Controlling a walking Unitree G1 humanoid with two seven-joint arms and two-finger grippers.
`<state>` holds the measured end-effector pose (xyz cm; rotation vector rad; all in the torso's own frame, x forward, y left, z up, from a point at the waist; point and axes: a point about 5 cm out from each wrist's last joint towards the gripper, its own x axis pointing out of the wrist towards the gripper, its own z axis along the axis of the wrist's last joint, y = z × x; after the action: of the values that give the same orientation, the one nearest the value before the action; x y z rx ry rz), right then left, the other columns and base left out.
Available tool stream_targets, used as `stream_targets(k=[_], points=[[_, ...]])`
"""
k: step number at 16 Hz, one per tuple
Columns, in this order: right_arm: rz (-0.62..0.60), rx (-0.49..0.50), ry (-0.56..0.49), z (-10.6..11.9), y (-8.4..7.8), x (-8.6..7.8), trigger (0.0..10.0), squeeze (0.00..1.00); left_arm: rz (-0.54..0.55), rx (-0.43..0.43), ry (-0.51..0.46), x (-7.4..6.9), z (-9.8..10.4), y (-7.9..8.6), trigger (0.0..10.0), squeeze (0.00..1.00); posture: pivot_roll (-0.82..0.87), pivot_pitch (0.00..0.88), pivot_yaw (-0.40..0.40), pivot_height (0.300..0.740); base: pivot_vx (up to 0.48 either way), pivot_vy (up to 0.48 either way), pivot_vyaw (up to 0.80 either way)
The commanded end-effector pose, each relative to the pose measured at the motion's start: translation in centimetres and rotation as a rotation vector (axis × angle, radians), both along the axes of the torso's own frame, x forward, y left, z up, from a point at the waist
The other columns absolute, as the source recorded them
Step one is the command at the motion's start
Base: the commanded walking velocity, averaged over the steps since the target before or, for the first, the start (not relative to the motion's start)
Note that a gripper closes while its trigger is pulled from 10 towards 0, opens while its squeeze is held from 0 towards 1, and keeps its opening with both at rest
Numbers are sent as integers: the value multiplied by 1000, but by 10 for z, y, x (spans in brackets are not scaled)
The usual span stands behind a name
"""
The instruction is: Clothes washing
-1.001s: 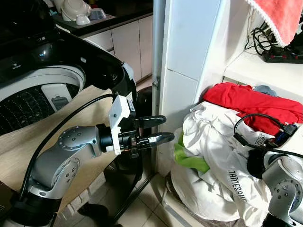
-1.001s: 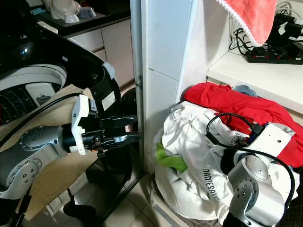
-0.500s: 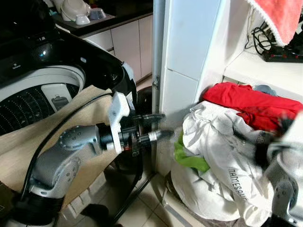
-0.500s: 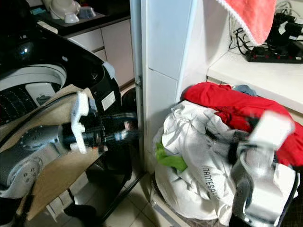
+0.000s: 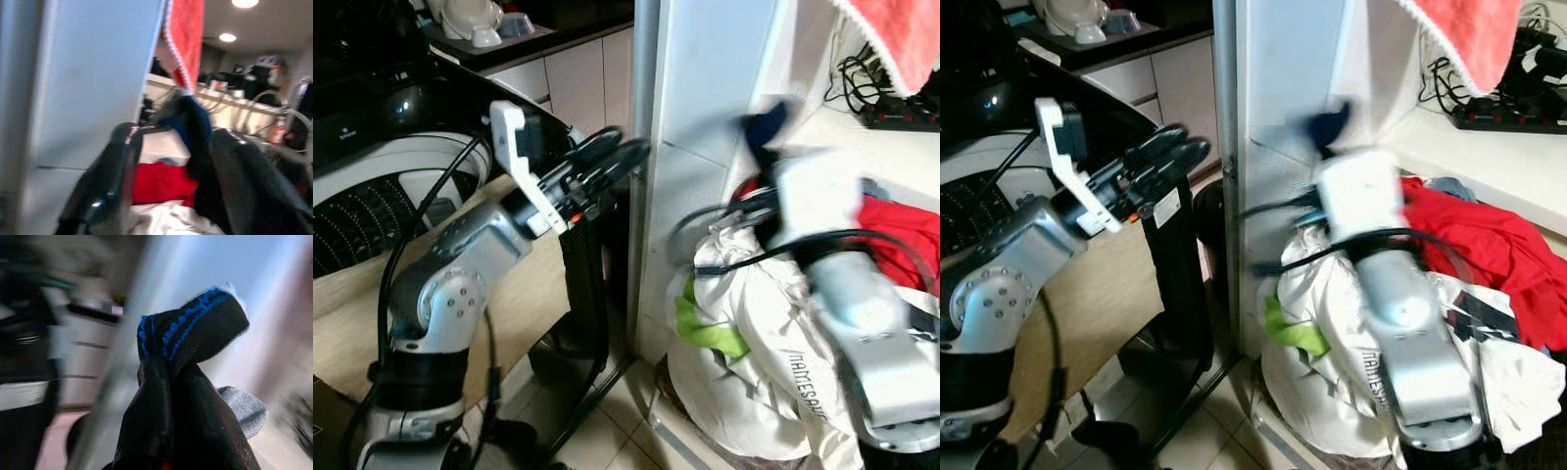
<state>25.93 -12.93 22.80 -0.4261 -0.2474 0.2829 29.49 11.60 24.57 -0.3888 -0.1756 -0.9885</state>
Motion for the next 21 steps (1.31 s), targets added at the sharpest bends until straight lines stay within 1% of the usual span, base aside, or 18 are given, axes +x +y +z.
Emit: stream_targets(k=[1, 2, 4, 5, 6, 7, 9, 10, 11, 12, 14, 15, 16, 17, 18, 19, 20, 21], points=[[79, -47, -22, 1, 8, -2, 0, 0, -34, -17, 9, -2, 5, -5, 10000, 1000, -110, 0, 19, 740, 0, 0, 0], [166, -123, -49, -1, 15, -5, 0, 0, -30, -84, 101, 2, 2, -11, 10000, 1000, -105, 0, 15, 740, 0, 0, 0], [203, -150, -80, 0, 18, -5, 0, 0, -7, -51, 181, 6, -7, -16, 10000, 1000, -103, 0, 13, 740, 0, 0, 0], [223, -158, -99, 2, 19, -5, 0, 0, 0, -71, 229, 8, -11, -17, 10000, 1000, -103, 0, 13, 740, 0, 0, 0], [236, -166, -107, 3, 20, -5, 0, 0, -2, -106, 252, 9, -11, -18, 10000, 1000, -103, 0, 13, 740, 0, 0, 0], [264, -183, -115, 2, 23, -6, 0, 0, -25, -200, 288, 9, -7, -19, 10000, 1000, -105, 0, 11, 740, 0, 0, 0], [283, -193, -113, 0, 24, -7, 0, 0, -49, -237, 285, 7, -4, -21, 10000, 1000, -105, 0, 12, 740, 0, 0, 0], [290, -194, -114, -1, 25, -7, 0, 0, -92, -281, 288, 4, -1, -22, 10000, 1000, -105, 0, 12, 740, 0, 0, 0], [292, -194, -114, -1, 25, -7, 0, 0, -105, -296, 292, 3, 0, -22, 10000, 1000, -105, 0, 12, 740, 0, 0, 0], [296, -197, -118, -1, 26, -7, 0, 0, -112, -304, 305, 1, 0, -23, 10000, 1000, -106, 0, 14, 740, 0, 0, 0], [300, -196, -118, -2, 27, -7, 0, 0, -130, -292, 302, -2, -1, -24, 10000, 1000, -105, 0, 16, 740, 0, 0, 0], [304, -196, -120, -1, 27, -7, 0, 0, -133, -257, 303, -4, -5, -26, 10000, 439, -105, 0, 16, 740, 0, 0, 0], [309, -200, -123, -1, 28, -7, 0, 0, -125, -206, 303, -5, -10, -28, 10000, 0, -105, 0, 16, 740, 0, 0, 0], [315, -210, -127, -1, 29, -7, 0, 0, -115, -165, 296, -5, -13, -29, 10000, 0, -105, 0, 17, 740, 0, 0, 0], [323, -216, -132, 0, 29, -8, 0, 0, -112, -149, 309, -5, -16, -30, 10000, 0, -105, 0, 17, 740, 0, 0, 0], [331, -227, -135, 0, 30, -8, 0, 0, -102, -142, 318, -4, -17, -30, 8549, 0, -105, 0, 18, 740, 0, 0, 0], [335, -238, -135, -1, 31, -9, 0, 0, -74, -147, 333, -1, -17, -29, 5569, 0, -105, 0, 18, 740, 0, 0, 0], [337, -242, -133, -2, 31, -9, 0, 0, -63, -151, 337, 1, -17, -27, 1569, 0, -105, 0, 18, 740, 0, 0, 0]])
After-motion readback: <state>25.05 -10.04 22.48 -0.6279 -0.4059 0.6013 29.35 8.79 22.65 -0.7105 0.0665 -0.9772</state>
